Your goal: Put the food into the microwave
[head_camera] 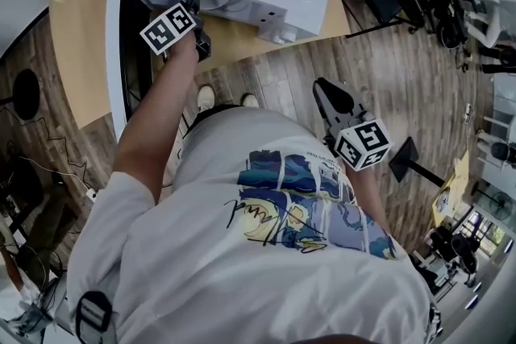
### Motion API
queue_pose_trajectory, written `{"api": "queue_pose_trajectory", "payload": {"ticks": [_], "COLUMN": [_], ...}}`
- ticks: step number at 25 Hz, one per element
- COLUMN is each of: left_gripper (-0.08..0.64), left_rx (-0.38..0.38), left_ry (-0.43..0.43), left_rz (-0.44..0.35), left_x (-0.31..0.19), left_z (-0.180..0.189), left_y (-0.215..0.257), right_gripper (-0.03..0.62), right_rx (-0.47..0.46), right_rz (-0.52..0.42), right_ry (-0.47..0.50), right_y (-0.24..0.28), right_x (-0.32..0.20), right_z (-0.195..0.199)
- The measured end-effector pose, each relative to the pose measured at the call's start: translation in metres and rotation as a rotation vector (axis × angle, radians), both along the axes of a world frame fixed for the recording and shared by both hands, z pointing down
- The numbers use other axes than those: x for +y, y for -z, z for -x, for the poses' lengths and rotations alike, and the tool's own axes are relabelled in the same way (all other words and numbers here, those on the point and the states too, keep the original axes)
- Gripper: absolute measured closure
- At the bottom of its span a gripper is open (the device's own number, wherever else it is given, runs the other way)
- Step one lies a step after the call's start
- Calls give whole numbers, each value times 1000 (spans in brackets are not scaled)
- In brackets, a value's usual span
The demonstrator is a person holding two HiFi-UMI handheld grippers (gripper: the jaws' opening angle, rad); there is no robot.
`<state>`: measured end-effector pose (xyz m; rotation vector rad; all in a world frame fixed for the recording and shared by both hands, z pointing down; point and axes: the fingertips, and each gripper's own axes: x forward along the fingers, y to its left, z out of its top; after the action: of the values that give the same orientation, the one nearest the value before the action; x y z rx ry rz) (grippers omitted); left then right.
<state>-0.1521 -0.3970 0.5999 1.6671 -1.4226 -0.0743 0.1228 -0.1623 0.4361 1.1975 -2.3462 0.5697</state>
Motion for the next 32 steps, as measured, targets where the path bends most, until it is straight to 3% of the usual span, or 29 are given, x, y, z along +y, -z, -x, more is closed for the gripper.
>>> {"api": "queue_pose_trajectory", "payload": {"ticks": [6, 11, 32], "left_gripper": [425, 351, 333], "left_rx": [-253, -415, -668], "left_ry": [-66, -119, -229], "left_rz": [-25, -36, -140], "left_x": [0, 0, 45], "left_z": [0, -2, -17], "left_y": [4, 4, 49], "right_gripper": [560, 561, 563], "right_rx": [-3, -10, -94], "right_rz": [-3, -8, -41], "right_ry": [-7, -2, 117], "right_y": [1, 1, -2], "right_x": [1, 1, -6], "right_z": [-8, -13, -23]}}
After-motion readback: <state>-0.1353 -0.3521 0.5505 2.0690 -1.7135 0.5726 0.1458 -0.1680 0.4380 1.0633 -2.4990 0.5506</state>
